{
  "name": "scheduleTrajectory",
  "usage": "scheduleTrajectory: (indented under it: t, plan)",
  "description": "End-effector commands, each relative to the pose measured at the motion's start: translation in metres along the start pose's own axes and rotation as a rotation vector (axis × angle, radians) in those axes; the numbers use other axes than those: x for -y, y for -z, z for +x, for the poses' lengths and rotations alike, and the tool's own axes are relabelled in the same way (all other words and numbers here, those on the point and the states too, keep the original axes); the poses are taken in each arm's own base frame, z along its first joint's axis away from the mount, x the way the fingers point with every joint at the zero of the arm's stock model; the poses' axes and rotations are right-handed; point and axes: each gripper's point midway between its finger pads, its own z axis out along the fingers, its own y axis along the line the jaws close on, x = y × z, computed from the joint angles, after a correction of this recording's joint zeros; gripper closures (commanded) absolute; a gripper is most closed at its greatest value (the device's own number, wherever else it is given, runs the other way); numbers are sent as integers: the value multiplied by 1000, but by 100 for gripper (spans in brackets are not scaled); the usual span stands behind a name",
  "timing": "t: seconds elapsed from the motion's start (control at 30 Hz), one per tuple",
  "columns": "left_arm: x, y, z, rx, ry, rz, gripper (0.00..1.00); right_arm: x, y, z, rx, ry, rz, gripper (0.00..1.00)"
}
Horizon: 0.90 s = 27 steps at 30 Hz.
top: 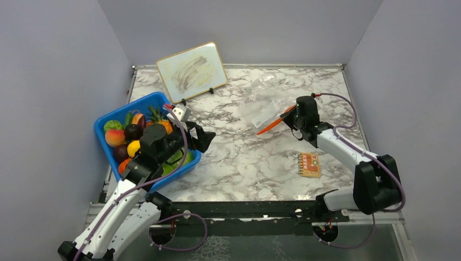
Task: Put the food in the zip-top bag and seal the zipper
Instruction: Pick up the zipper food storage bag at the center of the board.
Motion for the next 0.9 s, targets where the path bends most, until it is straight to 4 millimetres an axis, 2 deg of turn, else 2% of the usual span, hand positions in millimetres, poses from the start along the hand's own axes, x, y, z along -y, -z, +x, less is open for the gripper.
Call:
scheduleTrajectory:
  t: [0.0,0.17,0.33,0.43,0.57,0.7,0.87]
  plan:
    - [15,-7,-32,36,-2,64,10,-34,29,-19,37,120,-166,99]
    - [16,-26,-32,-19,11,81,13,-69,68,-20,-2,159,-348,99]
    - [19,-46,-28,-75,14,116,15,-92,101,1,-133,73,-518,99]
    - [24,-60,-24,-121,36,155,19,-100,117,14,-221,4,-594,99]
    - [33,-79,-20,-166,45,176,20,-106,130,13,-231,-33,-631,99]
    - [55,-96,-33,-147,24,221,18,-109,138,6,-207,-49,-641,99]
    - [94,-119,-40,-134,7,298,13,-113,145,10,-247,-82,-655,99]
